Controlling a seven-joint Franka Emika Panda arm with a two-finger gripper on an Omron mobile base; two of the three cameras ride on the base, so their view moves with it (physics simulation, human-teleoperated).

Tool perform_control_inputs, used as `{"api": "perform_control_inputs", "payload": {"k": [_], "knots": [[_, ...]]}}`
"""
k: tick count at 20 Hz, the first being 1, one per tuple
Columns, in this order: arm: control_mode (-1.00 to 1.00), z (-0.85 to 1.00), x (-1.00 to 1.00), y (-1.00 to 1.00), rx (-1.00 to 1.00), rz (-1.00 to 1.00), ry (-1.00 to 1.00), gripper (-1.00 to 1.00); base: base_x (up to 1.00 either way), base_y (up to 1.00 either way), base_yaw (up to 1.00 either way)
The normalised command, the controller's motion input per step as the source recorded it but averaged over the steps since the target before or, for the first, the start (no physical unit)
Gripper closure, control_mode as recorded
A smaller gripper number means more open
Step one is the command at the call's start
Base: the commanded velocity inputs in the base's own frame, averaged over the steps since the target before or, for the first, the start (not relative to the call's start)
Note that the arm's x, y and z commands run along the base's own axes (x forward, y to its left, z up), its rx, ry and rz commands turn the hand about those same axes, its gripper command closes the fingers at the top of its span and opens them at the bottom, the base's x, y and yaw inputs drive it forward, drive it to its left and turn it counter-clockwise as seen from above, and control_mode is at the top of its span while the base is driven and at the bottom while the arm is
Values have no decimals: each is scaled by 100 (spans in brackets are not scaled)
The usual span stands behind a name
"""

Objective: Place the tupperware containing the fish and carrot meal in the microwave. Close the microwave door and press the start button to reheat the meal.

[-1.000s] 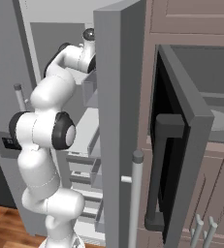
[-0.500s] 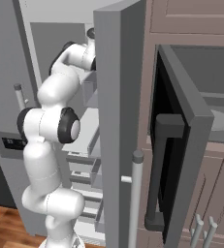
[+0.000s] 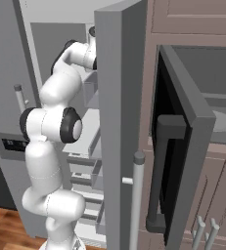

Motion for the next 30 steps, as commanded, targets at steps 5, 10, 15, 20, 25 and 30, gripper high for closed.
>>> {"api": "perform_control_inputs", "payload": {"k": [5, 10, 15, 20, 25, 30], "knots": [[-100, 0, -8, 2, 0, -5, 0, 100, 0, 0, 0], [-100, 0, -42, 2, 0, -23, 0, 100, 0, 0, 0], [-100, -1, -64, 6, -1, -25, -1, 100, 0, 0, 0], [-100, -14, -37, 1, -2, -19, -7, 100, 0, 0, 0], [-100, 1, -46, 0, 0, -11, -8, 100, 0, 0, 0], [-100, 22, -95, 0, 1, -7, 0, 100, 0, 0, 0]]}}
